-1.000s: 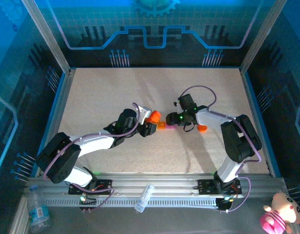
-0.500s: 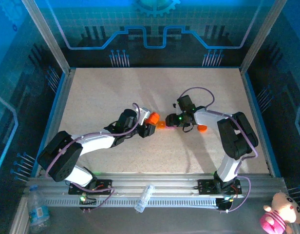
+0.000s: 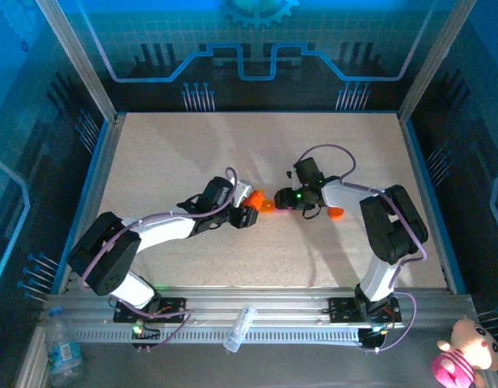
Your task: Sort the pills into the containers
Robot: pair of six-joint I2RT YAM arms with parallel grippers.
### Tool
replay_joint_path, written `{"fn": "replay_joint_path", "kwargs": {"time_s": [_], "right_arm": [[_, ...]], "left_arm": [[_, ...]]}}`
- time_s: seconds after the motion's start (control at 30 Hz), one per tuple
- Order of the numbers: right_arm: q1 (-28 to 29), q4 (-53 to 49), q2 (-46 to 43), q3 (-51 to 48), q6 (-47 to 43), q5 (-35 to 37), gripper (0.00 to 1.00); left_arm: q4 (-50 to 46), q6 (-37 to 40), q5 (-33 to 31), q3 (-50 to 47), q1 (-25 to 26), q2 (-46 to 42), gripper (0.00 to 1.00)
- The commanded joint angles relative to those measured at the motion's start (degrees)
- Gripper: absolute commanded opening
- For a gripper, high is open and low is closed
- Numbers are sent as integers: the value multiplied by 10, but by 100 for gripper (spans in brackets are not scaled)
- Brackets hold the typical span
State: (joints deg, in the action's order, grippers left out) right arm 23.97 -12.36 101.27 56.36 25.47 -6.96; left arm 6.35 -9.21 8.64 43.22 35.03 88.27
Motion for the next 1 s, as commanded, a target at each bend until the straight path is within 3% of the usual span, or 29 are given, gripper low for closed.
{"fn": "replay_joint_path", "kwargs": {"time_s": [0.0,0.97], "right_arm": [[1,-5,19,-3,5,4,63],[1,-5,24,-4,7,5,62]], "left_arm": [[-45,-14,15,36,-4,21,0],[-164,-33,8,133,-3,95,0]]}}
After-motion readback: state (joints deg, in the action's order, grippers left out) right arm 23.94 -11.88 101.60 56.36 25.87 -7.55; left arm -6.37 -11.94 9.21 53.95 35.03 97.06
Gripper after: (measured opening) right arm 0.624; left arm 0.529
